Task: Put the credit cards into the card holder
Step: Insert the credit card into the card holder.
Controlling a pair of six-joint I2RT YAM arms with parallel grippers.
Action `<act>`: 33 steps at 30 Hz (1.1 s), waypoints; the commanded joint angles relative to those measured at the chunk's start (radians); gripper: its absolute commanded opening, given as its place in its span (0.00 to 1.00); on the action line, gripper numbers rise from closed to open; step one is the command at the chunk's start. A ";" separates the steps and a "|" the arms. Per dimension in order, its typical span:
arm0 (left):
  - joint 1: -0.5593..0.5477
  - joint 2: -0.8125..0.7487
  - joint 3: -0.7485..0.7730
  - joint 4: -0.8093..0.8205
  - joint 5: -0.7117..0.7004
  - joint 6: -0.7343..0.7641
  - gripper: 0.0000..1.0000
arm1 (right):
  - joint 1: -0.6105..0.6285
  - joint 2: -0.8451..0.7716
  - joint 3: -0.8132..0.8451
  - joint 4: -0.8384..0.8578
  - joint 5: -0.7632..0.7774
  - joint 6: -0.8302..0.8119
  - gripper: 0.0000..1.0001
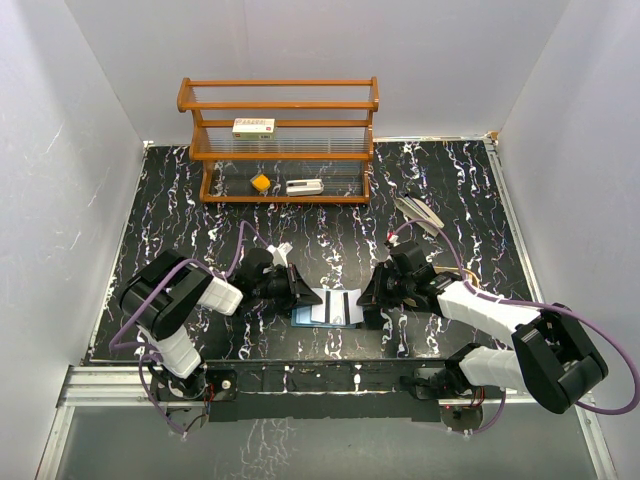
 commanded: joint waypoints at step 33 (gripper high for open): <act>-0.018 -0.217 0.145 -0.625 -0.302 0.172 0.54 | -0.003 -0.048 -0.047 0.025 0.025 -0.004 0.00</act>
